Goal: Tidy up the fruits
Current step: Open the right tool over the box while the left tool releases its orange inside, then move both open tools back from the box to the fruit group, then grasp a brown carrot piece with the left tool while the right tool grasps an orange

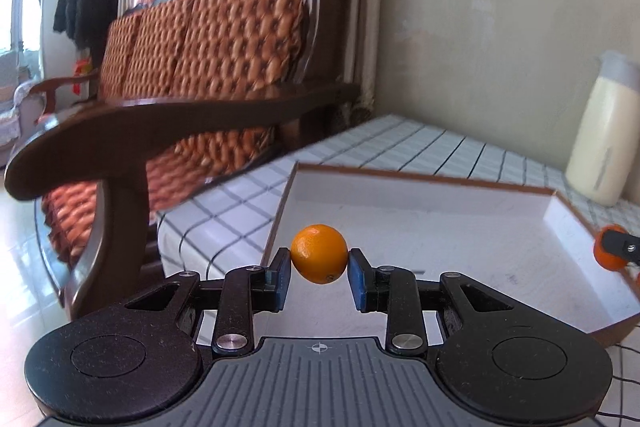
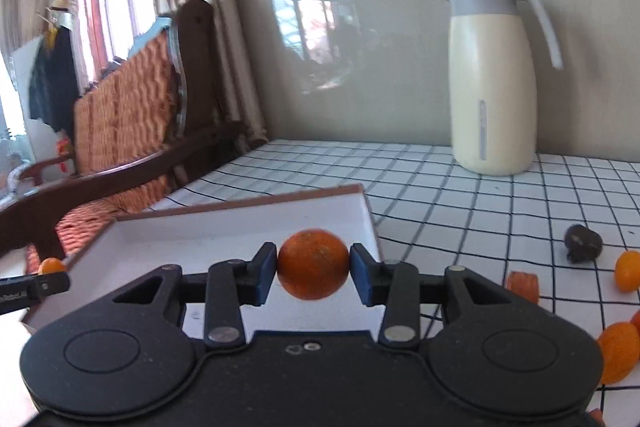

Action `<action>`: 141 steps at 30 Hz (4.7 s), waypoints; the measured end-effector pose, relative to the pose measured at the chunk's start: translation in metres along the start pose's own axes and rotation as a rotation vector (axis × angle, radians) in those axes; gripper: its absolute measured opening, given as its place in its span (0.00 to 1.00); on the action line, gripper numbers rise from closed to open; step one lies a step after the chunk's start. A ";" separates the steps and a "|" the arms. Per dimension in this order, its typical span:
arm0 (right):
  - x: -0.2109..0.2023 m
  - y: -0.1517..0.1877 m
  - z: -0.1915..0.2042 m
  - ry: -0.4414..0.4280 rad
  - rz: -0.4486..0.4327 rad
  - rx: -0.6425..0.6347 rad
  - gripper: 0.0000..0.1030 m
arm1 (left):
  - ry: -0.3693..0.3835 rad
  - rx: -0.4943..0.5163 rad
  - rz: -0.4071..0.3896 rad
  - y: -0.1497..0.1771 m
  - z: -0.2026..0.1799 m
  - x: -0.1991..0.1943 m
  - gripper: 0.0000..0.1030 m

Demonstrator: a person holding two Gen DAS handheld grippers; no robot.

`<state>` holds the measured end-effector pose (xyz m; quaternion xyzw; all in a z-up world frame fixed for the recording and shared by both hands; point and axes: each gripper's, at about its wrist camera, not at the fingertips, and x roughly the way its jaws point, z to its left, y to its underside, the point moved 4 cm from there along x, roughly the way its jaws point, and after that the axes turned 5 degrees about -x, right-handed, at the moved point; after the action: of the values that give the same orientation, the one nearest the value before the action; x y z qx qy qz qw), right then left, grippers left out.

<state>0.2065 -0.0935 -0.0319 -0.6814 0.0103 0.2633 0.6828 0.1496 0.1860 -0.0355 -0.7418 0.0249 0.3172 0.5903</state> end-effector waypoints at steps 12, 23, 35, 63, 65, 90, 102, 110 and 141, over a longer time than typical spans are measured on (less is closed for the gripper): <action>-0.045 -0.017 -0.026 0.023 -0.200 0.135 0.94 | 0.054 -0.021 -0.163 -0.007 -0.016 -0.038 1.00; -0.044 -0.011 -0.035 0.011 -0.164 0.212 0.94 | 0.022 -0.016 -0.151 -0.002 -0.011 -0.042 1.00; -0.069 -0.005 -0.036 -0.030 -0.148 0.166 0.94 | 0.045 -0.011 -0.152 0.001 -0.020 -0.050 1.00; -0.135 0.025 -0.103 0.098 -0.013 0.125 0.94 | 0.286 0.234 -0.123 0.048 -0.152 -0.089 1.00; -0.140 0.027 -0.112 0.128 -0.013 0.138 0.94 | 0.317 0.255 -0.120 0.054 -0.163 -0.093 1.00; -0.176 0.050 -0.183 0.333 -0.020 0.283 0.94 | 0.548 0.417 -0.025 0.117 -0.269 -0.125 1.00; -0.180 0.054 -0.190 0.351 -0.011 0.285 0.94 | 0.558 0.424 -0.002 0.132 -0.288 -0.125 1.00; -0.181 0.054 -0.193 0.352 -0.016 0.296 0.94 | 0.570 0.423 0.013 0.136 -0.295 -0.123 0.83; -0.115 0.046 -0.181 0.272 0.073 0.199 0.43 | 0.527 0.391 0.060 0.131 -0.287 -0.091 0.29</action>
<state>0.1526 -0.3053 -0.0442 -0.6391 0.1533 0.1908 0.7292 0.1495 -0.1403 -0.0734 -0.6698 0.2591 0.1207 0.6853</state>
